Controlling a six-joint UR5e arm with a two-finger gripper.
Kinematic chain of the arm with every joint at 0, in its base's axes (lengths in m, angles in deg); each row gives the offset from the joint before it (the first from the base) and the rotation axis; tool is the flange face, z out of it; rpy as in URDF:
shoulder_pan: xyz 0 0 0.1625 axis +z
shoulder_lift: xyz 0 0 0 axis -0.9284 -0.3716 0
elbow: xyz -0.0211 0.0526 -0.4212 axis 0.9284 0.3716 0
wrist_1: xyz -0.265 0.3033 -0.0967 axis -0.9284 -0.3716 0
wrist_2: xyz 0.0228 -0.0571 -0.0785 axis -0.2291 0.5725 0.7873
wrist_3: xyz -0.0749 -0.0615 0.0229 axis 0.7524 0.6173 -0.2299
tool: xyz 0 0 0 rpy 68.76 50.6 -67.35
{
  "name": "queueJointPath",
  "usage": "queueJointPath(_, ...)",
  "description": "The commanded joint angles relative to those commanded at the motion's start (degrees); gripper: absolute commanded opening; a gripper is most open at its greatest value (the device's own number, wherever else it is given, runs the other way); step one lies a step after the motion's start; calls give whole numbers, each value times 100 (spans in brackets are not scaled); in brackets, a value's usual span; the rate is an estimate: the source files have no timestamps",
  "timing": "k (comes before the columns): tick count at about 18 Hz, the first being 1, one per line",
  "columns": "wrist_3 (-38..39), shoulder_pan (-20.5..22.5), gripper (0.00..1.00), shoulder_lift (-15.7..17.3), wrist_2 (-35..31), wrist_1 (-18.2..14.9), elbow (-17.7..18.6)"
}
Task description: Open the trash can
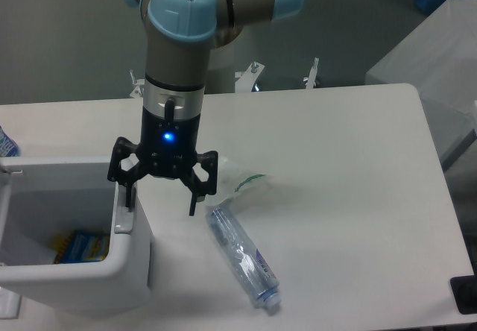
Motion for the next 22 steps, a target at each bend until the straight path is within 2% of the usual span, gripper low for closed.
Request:
queueJointPath(3, -17, 9, 100, 0, 0, 0, -149)
queueJointPath(6, -61, 26, 100, -105, -9, 0, -631)
queueJointPath(11, -289, 351, 100, -114, -896, -26, -966)
queueJointPath(15, -1324, 676, 100, -88, -1063, -175, -985)
queueJointPath(17, -1599, 852, 100, -62, -1160, -377, -967)
queueJointPath(22, -2143, 1195, 100, -61, -1160, -465, -949)
